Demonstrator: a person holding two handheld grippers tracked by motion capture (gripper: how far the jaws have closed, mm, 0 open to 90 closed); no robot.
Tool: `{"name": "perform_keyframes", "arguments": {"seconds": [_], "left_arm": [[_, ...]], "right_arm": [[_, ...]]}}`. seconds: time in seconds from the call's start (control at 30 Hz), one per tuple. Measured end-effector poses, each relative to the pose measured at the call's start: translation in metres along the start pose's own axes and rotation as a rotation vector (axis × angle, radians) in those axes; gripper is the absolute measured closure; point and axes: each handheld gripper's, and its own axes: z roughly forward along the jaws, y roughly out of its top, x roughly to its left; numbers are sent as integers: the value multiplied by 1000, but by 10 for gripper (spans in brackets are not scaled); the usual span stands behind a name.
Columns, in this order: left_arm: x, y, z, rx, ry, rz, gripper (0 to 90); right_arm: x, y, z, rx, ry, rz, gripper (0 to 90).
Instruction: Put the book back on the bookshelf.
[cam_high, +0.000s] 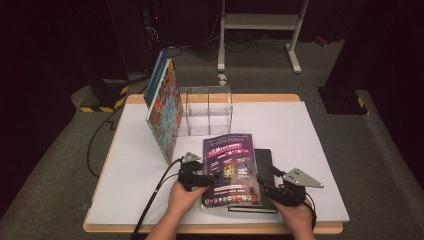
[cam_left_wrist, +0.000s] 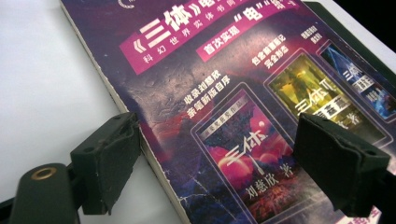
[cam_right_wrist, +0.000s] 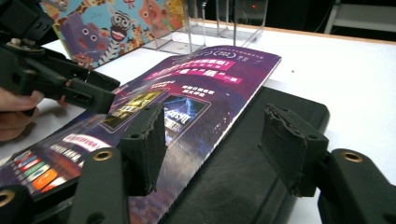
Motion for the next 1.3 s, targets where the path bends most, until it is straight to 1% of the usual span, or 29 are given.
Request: {"name": "perform_keyframes", "arguments": {"seconds": [0.13,0.23,0.33,0.43,0.5,0.6,0.7,0.73,0.77,0.8,0.83,0.87,0.9,0.93,0.97,1.0,1.07,1.13,1.17,1.23,1.3], "left_arm": [[-9,3,2,-4,-38,16,152],[-20,3,3,-11,-76,30,154],[-31,4,3,-16,-82,79,154],[-36,7,0,-36,-93,89,154],[-38,9,-5,-60,-110,101,155],[-40,10,-7,-74,-103,109,172],[-39,8,-4,-56,-61,124,172],[-36,6,-2,-50,-32,122,172],[-33,4,-2,-55,-28,110,176],[-32,1,1,-85,-32,55,180],[-28,0,1,-65,-7,92,175],[-26,-2,3,-65,-5,79,159],[-25,-3,3,-65,-21,60,146],[-24,-4,5,-58,-55,32,147],[-24,-4,6,-56,-61,32,157],[-25,-3,6,-56,-67,42,158],[-27,-2,7,-41,-84,45,173],[-31,0,8,-32,-99,57,181],[-35,1,9,-25,-96,78,184],[-44,3,10,-17,-89,136,184],[-51,5,11,-11,-83,176,183]], "right_arm": [[-7,0,-1,16,-17,19,363],[-14,-1,-2,29,-29,43,350],[-19,-3,-2,45,-43,59,338],[-22,-4,0,60,-49,67,329],[-23,-5,2,72,-50,72,322],[-25,-7,4,83,-46,85,312],[-25,-8,9,101,-42,95,298],[-25,-9,10,104,-41,96,291],[-23,-9,11,108,-42,93,288],[-22,-9,13,114,-42,89,286],[-20,-9,14,118,-42,83,286],[-20,-9,15,122,-42,81,286],[-19,-9,15,126,-42,76,286],[-18,-9,15,126,-44,75,286],[-18,-9,15,128,-44,74,287],[-18,-9,15,127,-44,76,287],[-19,-9,14,123,-44,77,287],[-20,-9,13,117,-49,81,287],[-21,-9,11,115,-51,83,286],[-24,-9,9,109,-61,92,284],[-28,-9,7,106,-64,109,280]]}}
